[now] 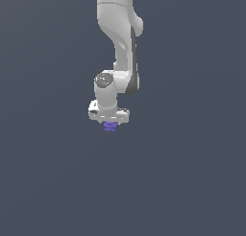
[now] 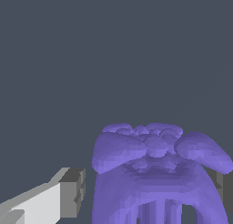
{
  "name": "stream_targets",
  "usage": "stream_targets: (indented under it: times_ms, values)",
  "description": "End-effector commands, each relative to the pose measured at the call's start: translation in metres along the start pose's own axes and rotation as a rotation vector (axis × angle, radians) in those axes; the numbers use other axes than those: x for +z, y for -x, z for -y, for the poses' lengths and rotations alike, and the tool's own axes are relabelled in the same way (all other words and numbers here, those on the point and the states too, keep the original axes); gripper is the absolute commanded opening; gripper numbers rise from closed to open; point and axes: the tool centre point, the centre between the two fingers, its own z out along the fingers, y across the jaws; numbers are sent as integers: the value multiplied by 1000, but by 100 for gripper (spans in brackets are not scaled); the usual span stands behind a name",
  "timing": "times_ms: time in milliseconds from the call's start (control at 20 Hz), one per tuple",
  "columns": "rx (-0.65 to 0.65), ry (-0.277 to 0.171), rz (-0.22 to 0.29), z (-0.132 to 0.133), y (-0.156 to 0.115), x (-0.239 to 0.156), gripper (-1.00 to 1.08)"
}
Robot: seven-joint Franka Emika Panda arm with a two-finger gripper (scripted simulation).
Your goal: Pick up the object and move it to a goal position.
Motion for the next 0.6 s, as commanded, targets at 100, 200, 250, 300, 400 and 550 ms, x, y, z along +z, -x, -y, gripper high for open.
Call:
stream_targets:
  times_ms: [100,200,250,300,400,550]
  values:
    - [0,0,-1,0,-1,4,-100]
    - [0,0,-1,0,-1,4,-100]
    - [0,0,-1,0,-1,4,-100]
    - [0,0,-1,0,-1,4,-100]
    - [0,0,-1,0,-1,4,-100]
    - [0,0,-1,0,-1,4,-100]
